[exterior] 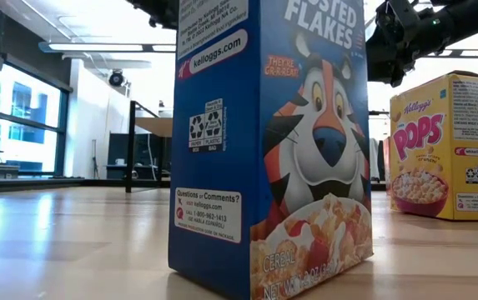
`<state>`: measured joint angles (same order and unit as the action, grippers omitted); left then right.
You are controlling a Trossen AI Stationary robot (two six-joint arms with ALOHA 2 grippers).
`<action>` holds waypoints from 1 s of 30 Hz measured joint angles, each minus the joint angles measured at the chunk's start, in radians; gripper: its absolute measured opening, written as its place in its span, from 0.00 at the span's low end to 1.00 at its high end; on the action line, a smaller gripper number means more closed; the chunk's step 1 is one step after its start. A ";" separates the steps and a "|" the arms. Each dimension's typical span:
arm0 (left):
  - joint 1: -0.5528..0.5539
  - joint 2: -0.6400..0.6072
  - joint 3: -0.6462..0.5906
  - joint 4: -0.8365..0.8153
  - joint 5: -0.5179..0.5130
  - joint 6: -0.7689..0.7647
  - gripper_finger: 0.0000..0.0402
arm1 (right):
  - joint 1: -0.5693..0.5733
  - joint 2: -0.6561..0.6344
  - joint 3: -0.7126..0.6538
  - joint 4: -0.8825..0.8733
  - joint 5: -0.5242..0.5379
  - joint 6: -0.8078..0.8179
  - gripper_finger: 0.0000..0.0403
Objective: Stack cereal on shelf
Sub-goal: Put the top blue cereal box on the shelf
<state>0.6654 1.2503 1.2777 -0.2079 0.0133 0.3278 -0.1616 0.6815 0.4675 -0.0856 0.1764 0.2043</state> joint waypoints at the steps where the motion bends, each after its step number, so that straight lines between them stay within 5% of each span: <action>1: -0.001 0.017 0.009 -0.002 0.017 0.009 0.43 | 0.000 0.000 0.000 0.000 0.000 0.000 0.56; 30: -0.047 0.252 0.074 -0.095 0.134 0.095 0.43 | 0.000 0.000 0.000 -0.010 -0.035 -0.002 0.56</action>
<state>0.6182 1.5028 1.3521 -0.3029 0.1477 0.4232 -0.1616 0.6811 0.4675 -0.0952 0.1417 0.2020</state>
